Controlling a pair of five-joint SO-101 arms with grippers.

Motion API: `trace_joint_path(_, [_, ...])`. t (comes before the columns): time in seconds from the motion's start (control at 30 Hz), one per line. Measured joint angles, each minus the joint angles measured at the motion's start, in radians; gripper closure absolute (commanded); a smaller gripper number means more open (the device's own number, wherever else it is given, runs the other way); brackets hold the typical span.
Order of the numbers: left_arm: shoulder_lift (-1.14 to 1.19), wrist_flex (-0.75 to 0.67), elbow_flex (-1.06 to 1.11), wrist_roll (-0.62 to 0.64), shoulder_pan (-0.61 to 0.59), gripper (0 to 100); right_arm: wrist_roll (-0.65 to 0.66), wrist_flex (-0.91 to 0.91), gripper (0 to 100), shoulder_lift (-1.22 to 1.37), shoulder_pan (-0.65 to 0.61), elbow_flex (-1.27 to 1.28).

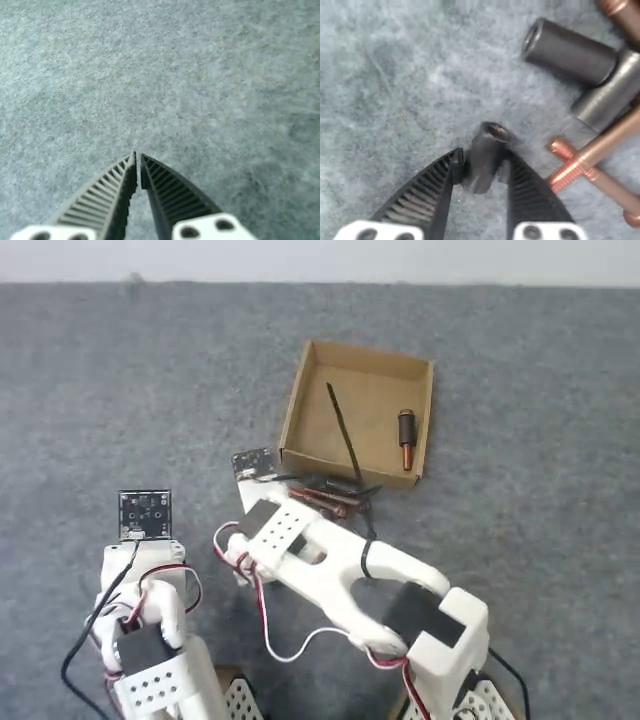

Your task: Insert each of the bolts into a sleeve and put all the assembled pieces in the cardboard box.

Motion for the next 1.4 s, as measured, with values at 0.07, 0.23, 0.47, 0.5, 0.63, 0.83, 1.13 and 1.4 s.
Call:
trace_joint_path(0.07, [0.0,0.0,0.0,0.0,0.0,99,0.0,0.005,99.2,0.0,0.015,-0.011])
trace_joint_path(0.23, [0.0,0.0,0.0,0.0,0.0,99,0.015,0.029,99.2,0.0,0.032,-0.031])
trace_joint_path(0.47, [0.0,0.0,0.0,0.0,0.0,99,0.097,0.074,99.2,0.0,0.032,-0.037])
trace_joint_path(0.5, [0.0,0.0,0.0,0.0,0.0,99,0.107,0.094,99.2,-0.003,0.037,-0.037])
trace_joint_path(0.63, [0.0,0.0,0.0,0.0,0.0,99,0.121,0.143,99.2,-0.077,0.081,-0.037])
trace_joint_path(0.83, [0.0,0.0,0.0,0.0,0.0,99,0.14,0.178,99.2,-0.226,0.226,-0.008])
trace_joint_path(1.13, [0.0,0.0,0.0,0.0,0.0,99,0.264,0.18,99.2,-0.534,0.508,0.15])
trace_joint_path(1.4, [0.0,0.0,0.0,0.0,0.0,99,0.385,0.18,99.2,-0.715,0.85,0.325])
